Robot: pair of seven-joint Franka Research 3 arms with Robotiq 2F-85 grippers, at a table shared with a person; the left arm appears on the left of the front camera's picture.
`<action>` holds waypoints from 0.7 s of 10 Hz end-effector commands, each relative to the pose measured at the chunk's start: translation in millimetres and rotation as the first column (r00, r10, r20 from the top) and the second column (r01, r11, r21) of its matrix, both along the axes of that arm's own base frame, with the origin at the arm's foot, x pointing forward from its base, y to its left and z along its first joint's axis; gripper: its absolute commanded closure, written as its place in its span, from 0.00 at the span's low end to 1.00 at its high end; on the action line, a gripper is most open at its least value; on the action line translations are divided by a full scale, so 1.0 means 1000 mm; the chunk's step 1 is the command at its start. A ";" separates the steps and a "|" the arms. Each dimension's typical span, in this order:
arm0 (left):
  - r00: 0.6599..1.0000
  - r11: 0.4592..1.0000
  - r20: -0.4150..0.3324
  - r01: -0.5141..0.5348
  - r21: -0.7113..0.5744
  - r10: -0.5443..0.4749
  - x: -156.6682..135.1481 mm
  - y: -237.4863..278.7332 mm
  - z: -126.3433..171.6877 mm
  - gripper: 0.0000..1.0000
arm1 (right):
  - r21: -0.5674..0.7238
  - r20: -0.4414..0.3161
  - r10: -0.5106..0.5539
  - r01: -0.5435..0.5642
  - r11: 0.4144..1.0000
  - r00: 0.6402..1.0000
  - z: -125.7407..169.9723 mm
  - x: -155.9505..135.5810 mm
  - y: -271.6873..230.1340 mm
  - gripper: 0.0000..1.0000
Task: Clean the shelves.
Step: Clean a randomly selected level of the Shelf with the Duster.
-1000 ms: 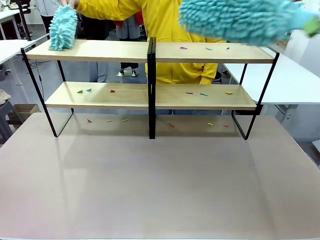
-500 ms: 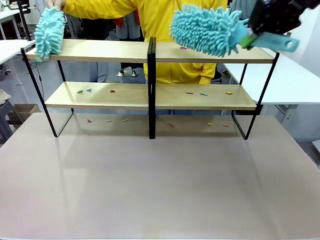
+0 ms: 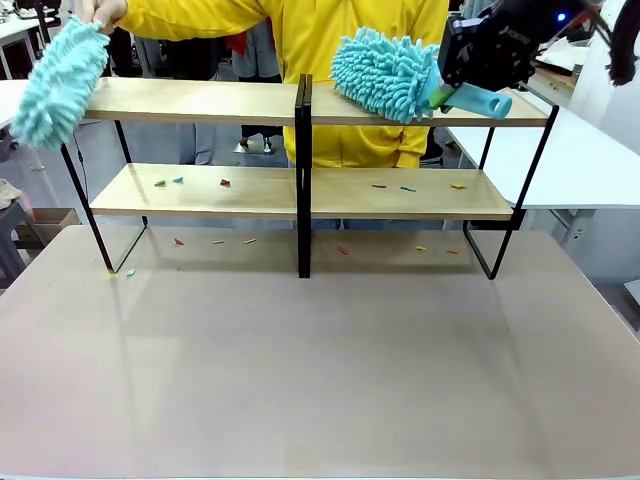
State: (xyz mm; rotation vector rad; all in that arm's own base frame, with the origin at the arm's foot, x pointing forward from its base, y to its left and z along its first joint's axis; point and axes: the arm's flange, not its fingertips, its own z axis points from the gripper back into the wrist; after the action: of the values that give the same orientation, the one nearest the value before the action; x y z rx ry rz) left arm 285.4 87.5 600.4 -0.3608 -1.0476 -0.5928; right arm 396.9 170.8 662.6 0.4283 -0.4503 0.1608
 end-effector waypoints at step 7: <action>1.000 1.000 0.005 0.012 -0.007 -0.012 0.000 0.000 0.000 0.00 | -0.125 -0.010 -0.282 0.278 0.952 0.959 0.011 0.014 -0.058 0.88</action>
State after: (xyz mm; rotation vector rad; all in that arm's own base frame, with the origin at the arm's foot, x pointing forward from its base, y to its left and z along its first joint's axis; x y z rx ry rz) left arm 285.4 87.6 600.4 -0.3608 -1.0479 -0.5926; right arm 410.3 121.1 665.7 0.2911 -0.4590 -0.0106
